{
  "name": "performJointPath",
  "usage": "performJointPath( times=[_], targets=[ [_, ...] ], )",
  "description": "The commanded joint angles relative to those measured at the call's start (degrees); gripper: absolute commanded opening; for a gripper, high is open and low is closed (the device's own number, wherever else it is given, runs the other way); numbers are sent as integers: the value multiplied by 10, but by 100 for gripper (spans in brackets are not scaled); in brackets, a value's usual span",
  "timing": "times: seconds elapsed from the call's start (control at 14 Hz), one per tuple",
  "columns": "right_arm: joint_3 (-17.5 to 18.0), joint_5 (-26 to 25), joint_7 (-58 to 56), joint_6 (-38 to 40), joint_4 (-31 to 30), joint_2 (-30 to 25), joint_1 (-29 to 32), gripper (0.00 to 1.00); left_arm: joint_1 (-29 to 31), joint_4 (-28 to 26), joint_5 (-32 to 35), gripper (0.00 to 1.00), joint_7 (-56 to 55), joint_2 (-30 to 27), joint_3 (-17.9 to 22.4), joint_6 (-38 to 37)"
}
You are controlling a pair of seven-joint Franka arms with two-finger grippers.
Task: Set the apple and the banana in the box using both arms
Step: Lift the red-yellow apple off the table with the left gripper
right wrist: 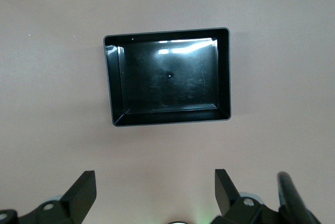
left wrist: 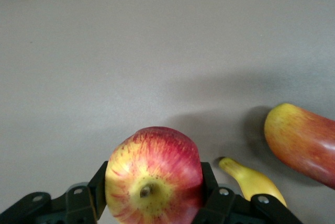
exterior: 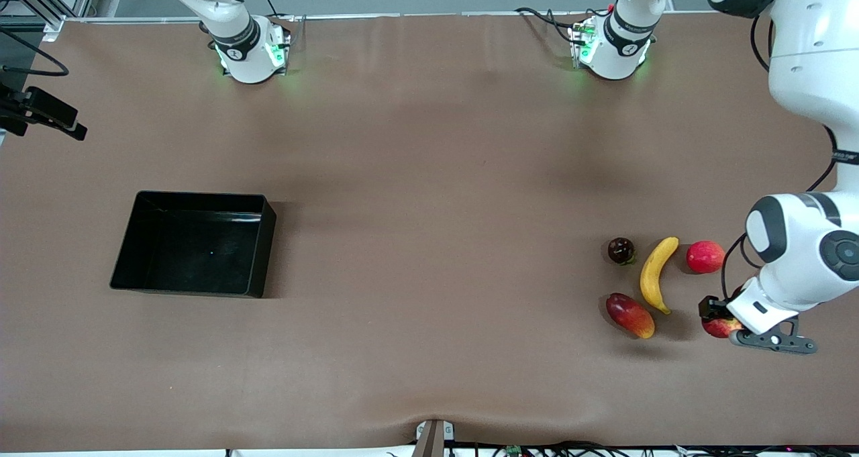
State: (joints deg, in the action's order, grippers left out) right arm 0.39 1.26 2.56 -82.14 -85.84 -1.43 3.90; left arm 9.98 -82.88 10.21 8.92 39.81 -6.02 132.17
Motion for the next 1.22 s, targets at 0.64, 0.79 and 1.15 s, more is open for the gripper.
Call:
performJointPath(
  times=[0.64,0.79,1.15],
  targets=[
    [6,-14,-5,-4,9,125,70,100,-4,-49,-8,0,-121,-146,-57,-170],
    [6,-27,-5,-28,3,138,69,100,-4,-66,-8,0,-143,-166,-67,-175],
    [6,-56,-5,-85,-27,186,71,100,-3,-108,-9,0,-174,-212,-85,-185]
  ],
)
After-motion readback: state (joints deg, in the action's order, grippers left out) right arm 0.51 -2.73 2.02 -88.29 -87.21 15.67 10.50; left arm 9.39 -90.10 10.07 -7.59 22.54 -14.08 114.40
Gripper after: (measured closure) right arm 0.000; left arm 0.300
